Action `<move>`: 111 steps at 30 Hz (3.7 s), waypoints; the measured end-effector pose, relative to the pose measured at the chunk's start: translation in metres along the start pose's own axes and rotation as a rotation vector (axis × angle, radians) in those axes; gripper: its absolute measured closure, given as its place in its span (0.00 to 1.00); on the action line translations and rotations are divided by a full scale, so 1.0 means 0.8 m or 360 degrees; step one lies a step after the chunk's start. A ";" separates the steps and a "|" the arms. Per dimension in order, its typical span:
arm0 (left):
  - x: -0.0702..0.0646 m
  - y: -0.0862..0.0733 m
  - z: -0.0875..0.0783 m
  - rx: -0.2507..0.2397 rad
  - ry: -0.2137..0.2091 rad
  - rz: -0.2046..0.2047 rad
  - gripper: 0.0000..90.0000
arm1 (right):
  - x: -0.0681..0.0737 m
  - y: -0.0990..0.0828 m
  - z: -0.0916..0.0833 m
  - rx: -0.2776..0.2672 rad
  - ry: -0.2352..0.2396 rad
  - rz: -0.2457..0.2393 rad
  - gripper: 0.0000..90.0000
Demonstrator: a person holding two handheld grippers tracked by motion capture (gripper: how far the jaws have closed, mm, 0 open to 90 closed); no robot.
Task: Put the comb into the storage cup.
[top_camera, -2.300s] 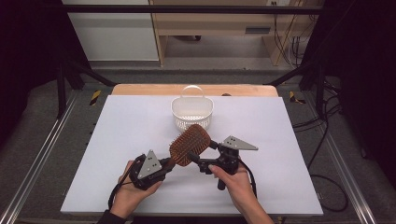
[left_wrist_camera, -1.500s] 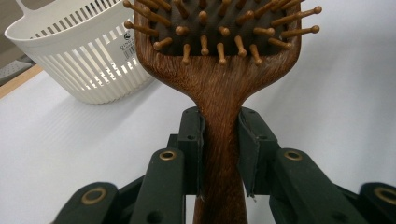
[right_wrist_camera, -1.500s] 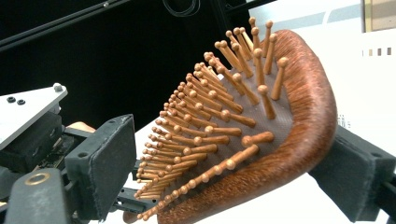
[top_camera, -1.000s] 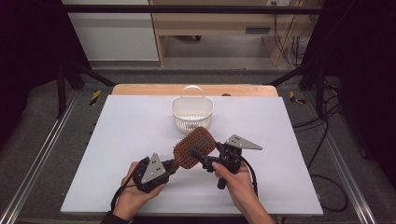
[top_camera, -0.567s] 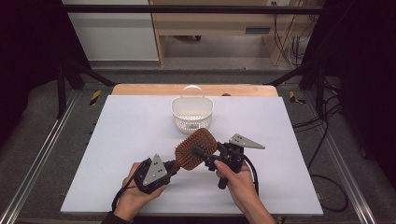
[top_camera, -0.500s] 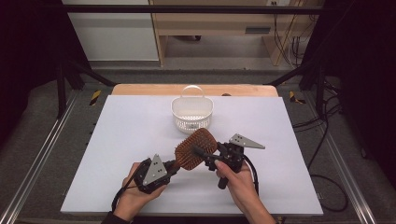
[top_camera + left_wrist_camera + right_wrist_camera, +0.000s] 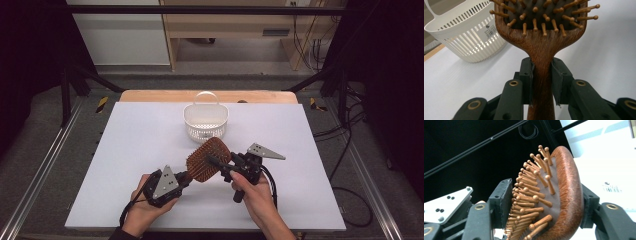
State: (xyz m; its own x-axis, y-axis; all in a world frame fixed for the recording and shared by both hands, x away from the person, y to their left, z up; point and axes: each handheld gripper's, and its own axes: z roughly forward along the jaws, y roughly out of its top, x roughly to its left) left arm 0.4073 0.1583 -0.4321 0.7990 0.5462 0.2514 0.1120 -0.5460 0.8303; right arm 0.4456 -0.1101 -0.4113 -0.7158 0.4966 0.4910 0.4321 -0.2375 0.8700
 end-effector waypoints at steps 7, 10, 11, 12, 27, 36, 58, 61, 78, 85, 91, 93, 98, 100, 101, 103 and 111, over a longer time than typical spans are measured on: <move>0.001 -0.001 0.000 0.0006 0.0006 0.0002 0.80 | 0.008 0.003 -0.001 0.0010 0.0014 -0.0025 0.53; 0.001 -0.001 0.000 0.0002 0.0002 -0.0002 0.80 | 0.012 0.005 -0.001 0.0013 0.0021 -0.0054 0.54; 0.001 -0.001 0.000 0.0000 0.0000 -0.0004 0.80 | 0.013 0.005 -0.001 0.0013 0.0020 -0.0063 0.55; 0.001 -0.001 0.000 -0.0003 -0.0001 -0.0008 0.80 | 0.015 0.005 -0.001 0.0011 0.0022 -0.0068 0.55; 0.002 -0.003 0.005 -0.0002 -0.0059 -0.0068 0.80 | 0.027 0.006 -0.001 0.0027 -0.0024 -0.0104 0.58; 0.002 -0.004 0.006 -0.0029 -0.0091 -0.0094 0.80 | 0.027 0.007 -0.003 0.0011 -0.0021 -0.0051 0.58; 0.023 -0.011 -0.007 -0.0176 0.0028 -0.0265 0.42 | -0.001 0.024 -0.029 -0.0128 -0.0173 0.0043 0.58; 0.034 -0.017 -0.014 -0.0206 0.0106 -0.0336 0.36 | -0.009 0.028 -0.036 -0.0152 -0.0210 0.0052 0.58; 0.071 -0.043 -0.032 -0.0262 0.0312 -0.0538 0.15 | -0.038 0.038 -0.061 -0.0228 -0.0348 0.0065 0.58; 0.073 -0.046 -0.032 -0.0262 0.0337 -0.0549 0.14 | -0.043 0.039 -0.066 -0.0242 -0.0363 0.0079 0.58; 0.075 -0.048 -0.032 -0.0261 0.0349 -0.0552 0.13 | -0.046 0.041 -0.068 -0.0249 -0.0372 0.0078 0.58; 0.075 -0.049 -0.031 -0.0256 0.0350 -0.0550 0.13 | -0.046 0.041 -0.069 -0.0251 -0.0374 0.0084 0.58; 0.075 -0.050 -0.031 -0.0253 0.0350 -0.0549 0.13 | -0.047 0.041 -0.069 -0.0251 -0.0375 0.0084 0.58; 0.075 -0.050 -0.031 -0.0254 0.0354 -0.0554 0.12 | -0.048 0.041 -0.069 -0.0253 -0.0378 0.0086 0.58; 0.075 -0.050 -0.030 -0.0254 0.0355 -0.0554 0.12 | -0.048 0.042 -0.069 -0.0254 -0.0380 0.0086 0.58; 0.075 -0.051 -0.030 -0.0252 0.0353 -0.0554 0.12 | -0.048 0.042 -0.070 -0.0262 -0.0392 0.0078 0.58; 0.071 -0.054 -0.027 -0.0236 0.0352 -0.0526 0.06 | -0.040 0.051 -0.063 -0.0301 -0.0417 0.0071 0.58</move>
State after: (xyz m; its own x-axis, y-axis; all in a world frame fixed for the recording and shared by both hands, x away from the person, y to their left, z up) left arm 0.4355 0.2264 -0.4428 0.5864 0.8087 0.0470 0.2419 -0.2301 0.9426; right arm 0.4586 -0.1775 -0.3891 -0.5223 0.6741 0.5222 0.3329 -0.4027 0.8527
